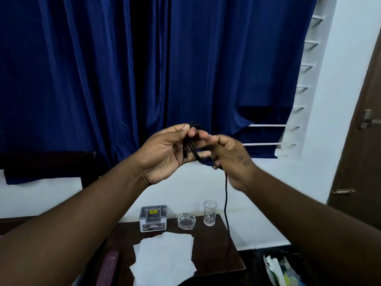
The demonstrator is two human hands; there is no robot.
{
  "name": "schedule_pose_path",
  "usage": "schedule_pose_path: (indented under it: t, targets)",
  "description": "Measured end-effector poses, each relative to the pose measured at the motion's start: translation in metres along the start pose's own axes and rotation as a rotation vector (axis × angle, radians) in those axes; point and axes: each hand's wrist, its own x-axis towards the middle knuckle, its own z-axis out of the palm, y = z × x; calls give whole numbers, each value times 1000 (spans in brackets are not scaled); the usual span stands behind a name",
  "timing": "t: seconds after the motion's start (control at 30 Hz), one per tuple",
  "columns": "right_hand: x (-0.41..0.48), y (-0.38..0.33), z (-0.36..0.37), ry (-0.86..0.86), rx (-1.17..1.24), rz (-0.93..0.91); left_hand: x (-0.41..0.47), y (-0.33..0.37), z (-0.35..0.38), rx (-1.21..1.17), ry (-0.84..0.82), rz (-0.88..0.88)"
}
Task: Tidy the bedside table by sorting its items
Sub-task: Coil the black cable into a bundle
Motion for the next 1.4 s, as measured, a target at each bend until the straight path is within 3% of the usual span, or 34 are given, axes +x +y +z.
schedule_pose_path:
  t: [0.2,0.37,0.5,0.77,0.9,1.07,1.4]
  targets:
    - [-29,23,12,-95,-93,119,6,-6,-10,-3,215,115]
    - [-41,13,16,-241,-294,75,7,-17,-19,219,397,131]
    - [-32,-3,14,-248,-426,-6,4,-25,-22,465,342,73]
    - [-12,-31,3,-276,-738,-194,3,-23,-24,709,246,-17]
    - [4,-42,-8,-239,-769,-272,-3,-23,-26,679,185,-128]
    - [13,-46,-13,-235,-698,-310,-4,-19,-25,576,145,-145]
    - [4,15,1,-56,-43,-120,-8,-17,-14,187,52,-128]
